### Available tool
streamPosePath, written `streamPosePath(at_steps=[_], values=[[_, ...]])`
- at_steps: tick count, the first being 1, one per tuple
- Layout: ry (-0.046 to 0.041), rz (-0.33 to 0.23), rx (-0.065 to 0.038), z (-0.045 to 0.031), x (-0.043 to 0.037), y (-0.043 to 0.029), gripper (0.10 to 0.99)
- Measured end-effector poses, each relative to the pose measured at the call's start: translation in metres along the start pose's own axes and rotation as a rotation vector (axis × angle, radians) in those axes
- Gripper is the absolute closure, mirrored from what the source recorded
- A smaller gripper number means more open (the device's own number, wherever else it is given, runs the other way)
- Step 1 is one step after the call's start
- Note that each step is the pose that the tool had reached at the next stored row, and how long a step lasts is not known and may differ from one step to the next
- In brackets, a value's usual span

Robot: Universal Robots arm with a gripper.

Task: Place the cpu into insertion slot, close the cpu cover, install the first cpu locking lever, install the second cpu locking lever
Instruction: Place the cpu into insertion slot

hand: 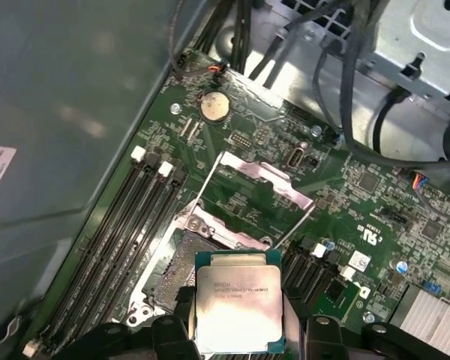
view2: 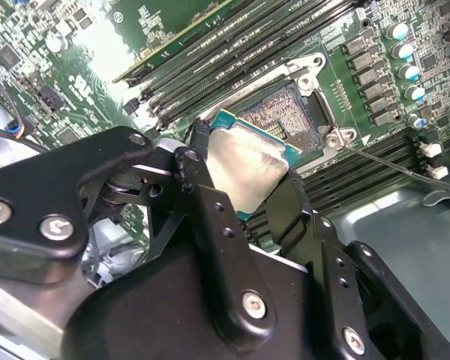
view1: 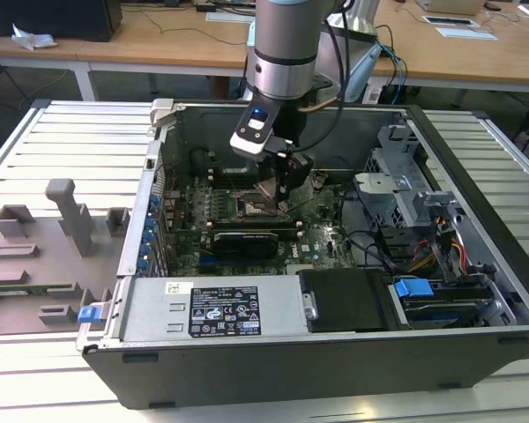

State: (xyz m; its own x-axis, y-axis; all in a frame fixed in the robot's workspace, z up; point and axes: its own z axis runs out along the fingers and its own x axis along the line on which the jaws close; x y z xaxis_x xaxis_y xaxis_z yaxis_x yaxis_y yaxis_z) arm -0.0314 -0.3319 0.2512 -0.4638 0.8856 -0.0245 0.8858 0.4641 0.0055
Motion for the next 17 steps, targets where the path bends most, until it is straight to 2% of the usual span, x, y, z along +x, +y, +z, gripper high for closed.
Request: streamPosePath(at_steps=[11, 17], values=[[-0.005, 0.115, 0.005, 0.0, 0.0, 0.0, 0.541], [-0.007, 0.159, 0.007, 0.0, 0.0, 0.0, 0.541]])
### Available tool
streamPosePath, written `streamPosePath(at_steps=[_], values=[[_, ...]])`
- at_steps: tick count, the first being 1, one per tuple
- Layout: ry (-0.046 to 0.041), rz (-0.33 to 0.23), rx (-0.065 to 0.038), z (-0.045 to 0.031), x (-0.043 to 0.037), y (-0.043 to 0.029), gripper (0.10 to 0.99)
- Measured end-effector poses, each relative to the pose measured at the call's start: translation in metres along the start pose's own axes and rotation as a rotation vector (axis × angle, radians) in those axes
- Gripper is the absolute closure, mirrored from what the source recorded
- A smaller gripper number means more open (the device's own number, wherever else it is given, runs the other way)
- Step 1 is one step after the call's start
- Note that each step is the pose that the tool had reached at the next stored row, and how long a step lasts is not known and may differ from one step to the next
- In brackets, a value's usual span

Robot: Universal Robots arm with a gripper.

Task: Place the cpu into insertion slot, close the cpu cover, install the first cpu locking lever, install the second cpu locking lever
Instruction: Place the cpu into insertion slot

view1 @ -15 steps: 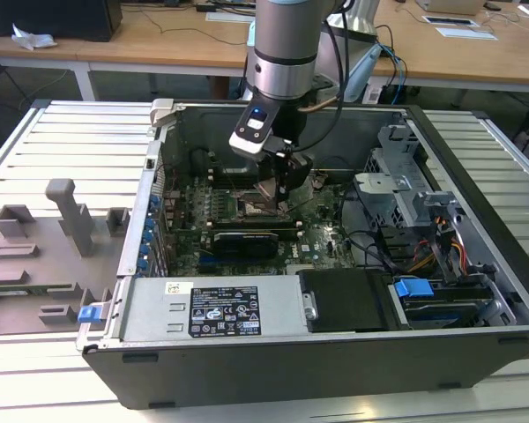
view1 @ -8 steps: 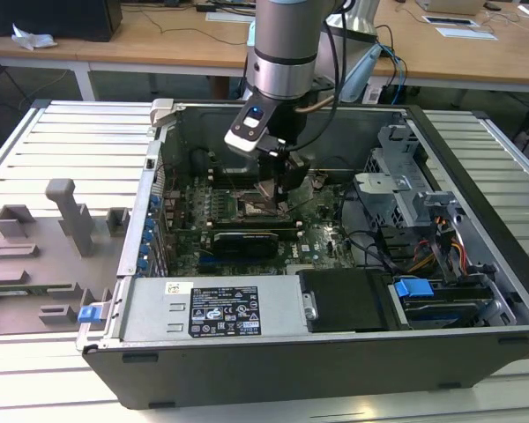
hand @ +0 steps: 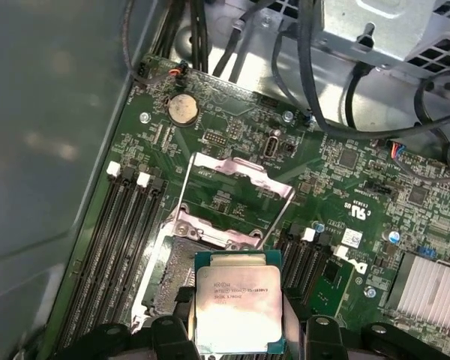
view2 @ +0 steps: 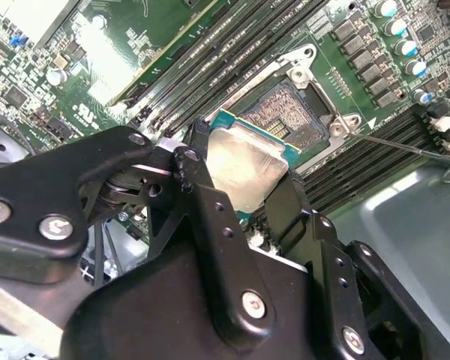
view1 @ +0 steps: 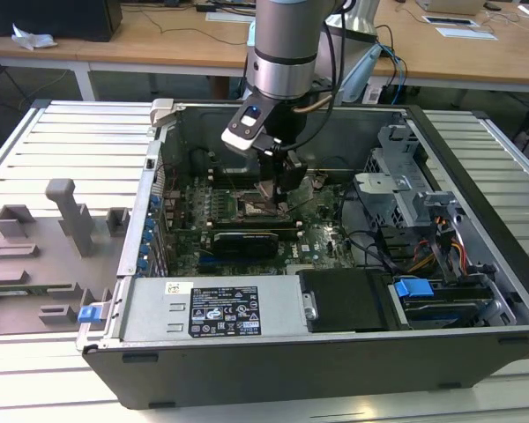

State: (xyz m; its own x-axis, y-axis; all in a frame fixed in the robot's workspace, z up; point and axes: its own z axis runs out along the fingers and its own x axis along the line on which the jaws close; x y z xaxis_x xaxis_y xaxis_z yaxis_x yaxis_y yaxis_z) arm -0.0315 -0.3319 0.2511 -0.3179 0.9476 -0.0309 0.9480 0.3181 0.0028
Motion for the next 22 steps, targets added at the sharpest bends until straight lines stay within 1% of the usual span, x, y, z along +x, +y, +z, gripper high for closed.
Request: streamPosePath(at_steps=[3, 7, 12, 22], values=[[-0.0015, 0.039, 0.002, 0.0, 0.0, 0.0, 0.541], [-0.0031, 0.065, 0.003, 0.0, 0.0, 0.0, 0.541], [-0.0046, 0.117, 0.005, 0.0, 0.0, 0.0, 0.541], [-0.0064, 0.187, 0.008, 0.0, 0.0, 0.0, 0.541]])
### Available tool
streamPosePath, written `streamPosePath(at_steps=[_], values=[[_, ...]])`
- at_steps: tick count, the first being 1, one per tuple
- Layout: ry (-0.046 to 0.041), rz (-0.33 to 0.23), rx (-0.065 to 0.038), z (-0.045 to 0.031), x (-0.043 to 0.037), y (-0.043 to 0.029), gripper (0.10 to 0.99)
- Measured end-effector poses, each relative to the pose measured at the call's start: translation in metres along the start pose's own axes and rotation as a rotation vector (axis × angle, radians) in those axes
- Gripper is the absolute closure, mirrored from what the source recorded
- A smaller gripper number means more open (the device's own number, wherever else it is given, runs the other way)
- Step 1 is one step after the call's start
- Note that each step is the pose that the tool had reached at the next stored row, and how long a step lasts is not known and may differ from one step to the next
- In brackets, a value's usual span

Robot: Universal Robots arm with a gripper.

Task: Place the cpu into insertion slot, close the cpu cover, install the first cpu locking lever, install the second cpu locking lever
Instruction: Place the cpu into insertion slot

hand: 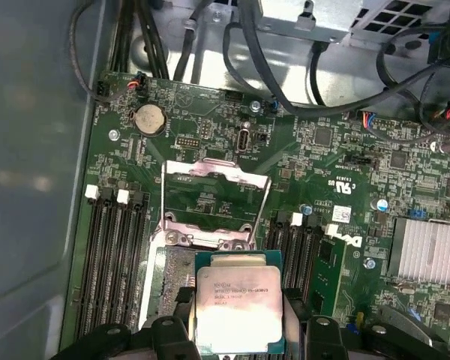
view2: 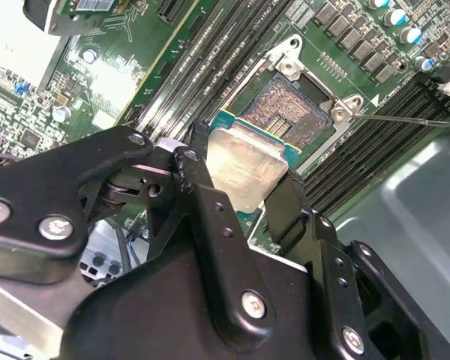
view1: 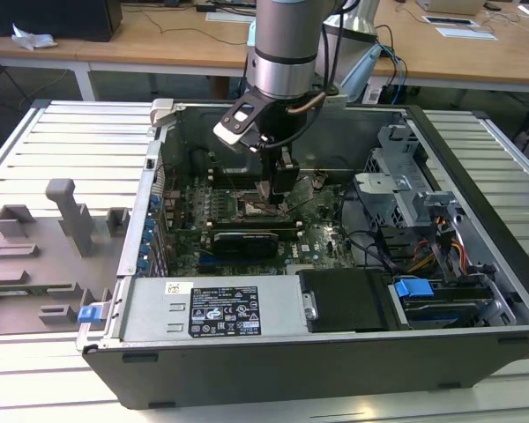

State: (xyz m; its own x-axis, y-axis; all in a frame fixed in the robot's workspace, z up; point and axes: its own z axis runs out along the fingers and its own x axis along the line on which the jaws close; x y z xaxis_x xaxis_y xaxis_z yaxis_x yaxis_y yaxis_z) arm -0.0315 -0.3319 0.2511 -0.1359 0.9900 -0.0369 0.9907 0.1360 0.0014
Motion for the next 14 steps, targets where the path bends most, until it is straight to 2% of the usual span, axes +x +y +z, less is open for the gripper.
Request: streamPosePath(at_steps=[6, 8, 9, 11, 12, 14], values=[[-0.0028, 0.064, 0.003, 0.0, 0.0, 0.0, 0.541], [-0.0018, 0.104, 0.004, 0.0, 0.0, 0.0, 0.541], [0.0063, 0.117, 0.004, 0.0, 0.0, 0.0001, 0.541], [0.0375, 0.141, 0.002, 0.0, 0.0, 0.0, 0.541], [0.0441, 0.145, 0.002, 0.0, 0.0, 0.0, 0.541], [0.0469, 0.148, 0.002, 0.0, 0.0001, 0.0, 0.541]])
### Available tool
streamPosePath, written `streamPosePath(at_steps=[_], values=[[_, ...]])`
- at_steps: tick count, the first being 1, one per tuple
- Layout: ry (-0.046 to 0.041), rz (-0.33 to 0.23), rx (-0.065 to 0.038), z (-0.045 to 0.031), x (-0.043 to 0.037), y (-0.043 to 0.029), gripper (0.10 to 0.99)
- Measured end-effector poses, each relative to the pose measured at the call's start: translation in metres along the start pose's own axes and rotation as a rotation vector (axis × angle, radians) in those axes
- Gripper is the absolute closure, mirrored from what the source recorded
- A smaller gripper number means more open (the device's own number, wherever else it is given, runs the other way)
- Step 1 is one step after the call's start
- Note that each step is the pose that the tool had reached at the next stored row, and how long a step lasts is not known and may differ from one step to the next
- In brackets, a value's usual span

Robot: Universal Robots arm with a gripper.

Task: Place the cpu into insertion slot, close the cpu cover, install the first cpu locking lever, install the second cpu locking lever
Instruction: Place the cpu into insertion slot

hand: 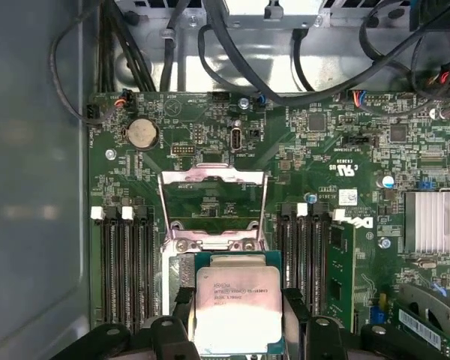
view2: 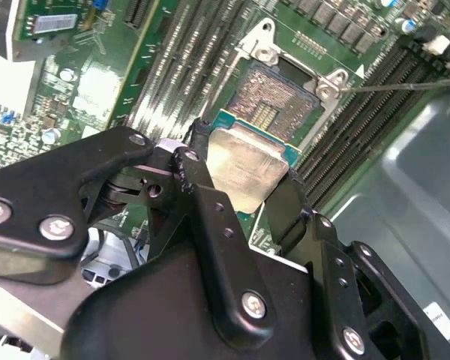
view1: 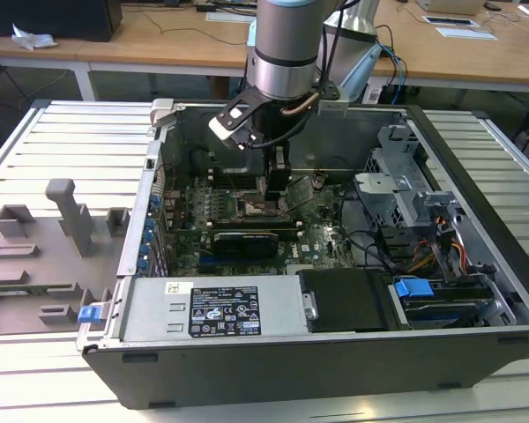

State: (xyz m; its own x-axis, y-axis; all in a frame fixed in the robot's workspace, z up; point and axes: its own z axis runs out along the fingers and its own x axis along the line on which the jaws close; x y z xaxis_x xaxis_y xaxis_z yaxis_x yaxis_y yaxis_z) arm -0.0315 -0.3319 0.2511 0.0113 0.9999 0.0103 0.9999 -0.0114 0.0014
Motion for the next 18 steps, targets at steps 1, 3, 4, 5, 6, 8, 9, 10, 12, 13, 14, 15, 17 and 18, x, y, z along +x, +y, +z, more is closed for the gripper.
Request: streamPosePath(at_steps=[1, 3, 4, 5, 6, 8, 9, 10, 12, 13, 14, 15, 17, 18], values=[[0.0, 0.0, 0.0, 0.0, 0.0, 0.0, 0.541], [0.0, 0.0, 0.0, 0.0, -0.0001, 0.0, 0.541], [0.0, 0.0, 0.0, 0.0, -0.0001, 0.0, 0.541], [0.0, 0.0, 0.0, 0.0, -0.0001, 0.0, 0.541], [0.0002, 0.0, 0.0, 0.0005, -0.0001, -0.0002, 0.541], [0.0, 0.0, 0.0, 0.0015, -0.0001, -0.0002, 0.541], [0.0001, 0.0, 0.0, 0.0023, -0.0001, -0.0002, 0.541], [0.0, 0.0, 0.0, 0.003, -0.0001, -0.0003, 0.541], [0.0, 0.0, 0.0, 0.0053, -0.0001, -0.0003, 0.541], [0.0001, 0.0, 0.0, 0.011, -0.0001, -0.0003, 0.541], [0.0001, 0.0, 0.0, 0.0139, 0.0016, -0.0003, 0.541], [0.0004, 0.0, 0.0, 0.0178, 0.0038, -0.002, 0.541], [0.0016, 0.0, 0.0, 0.02, 0.0049, -0.0049, 0.541], [0.0023, 0.0, 0.0, 0.0212, 0.0051, -0.007, 0.541]])
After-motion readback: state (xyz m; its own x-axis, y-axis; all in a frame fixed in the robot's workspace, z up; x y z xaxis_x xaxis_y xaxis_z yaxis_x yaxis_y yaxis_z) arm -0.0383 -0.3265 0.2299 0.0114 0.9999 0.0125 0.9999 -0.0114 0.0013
